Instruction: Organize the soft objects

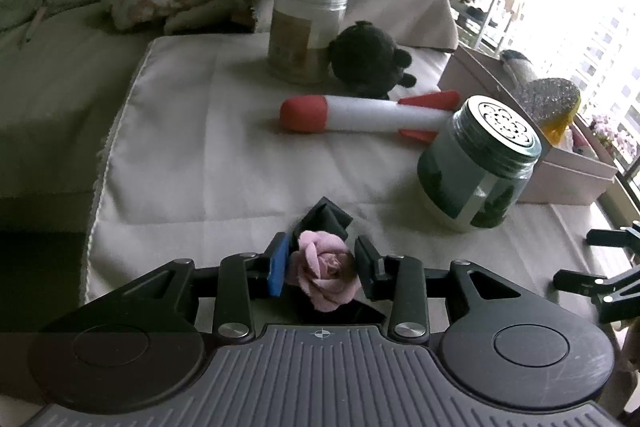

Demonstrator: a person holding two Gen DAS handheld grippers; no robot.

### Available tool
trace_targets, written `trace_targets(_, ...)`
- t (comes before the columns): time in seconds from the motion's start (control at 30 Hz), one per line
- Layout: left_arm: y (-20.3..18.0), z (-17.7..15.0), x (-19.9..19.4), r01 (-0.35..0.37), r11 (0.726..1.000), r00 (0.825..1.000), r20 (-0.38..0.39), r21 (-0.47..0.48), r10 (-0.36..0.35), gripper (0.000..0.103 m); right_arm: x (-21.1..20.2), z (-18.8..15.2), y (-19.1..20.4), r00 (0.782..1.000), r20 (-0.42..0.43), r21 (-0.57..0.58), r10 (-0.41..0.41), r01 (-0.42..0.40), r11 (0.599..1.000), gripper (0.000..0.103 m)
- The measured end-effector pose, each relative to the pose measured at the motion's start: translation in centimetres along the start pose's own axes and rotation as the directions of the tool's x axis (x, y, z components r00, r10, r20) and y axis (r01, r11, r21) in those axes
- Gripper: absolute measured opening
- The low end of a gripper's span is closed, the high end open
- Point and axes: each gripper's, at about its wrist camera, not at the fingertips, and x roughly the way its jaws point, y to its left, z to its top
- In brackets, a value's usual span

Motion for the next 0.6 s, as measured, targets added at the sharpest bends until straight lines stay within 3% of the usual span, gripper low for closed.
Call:
trace_targets(0.07, 0.3, -0.2, 0.4, 0.016, 1.000, 0.999, -0.029, -0.009, -0.017, 0.042, 0.0, -0.3, 0.4, 1.000, 0.010, 0.000, -0.003, 0.003, 1.000, 0.103)
trace_targets(0.43, 0.6, -0.6, 0.9, 0.041, 0.999, 0.999, 0.008, -0.013, -0.041, 0.042, 0.1, 0.1, 0.8, 1.000, -0.005, -0.012, 0.004, -0.004, 1.000, 0.103)
trace_targets(0.6, 0.6, -0.9, 0.8, 0.045, 0.999, 0.999, 0.019, -0.012, -0.044, 0.042, 0.3, 1.0, 0.5, 0.998, -0.059, -0.049, 0.031, -0.034, 0.998, 0.103)
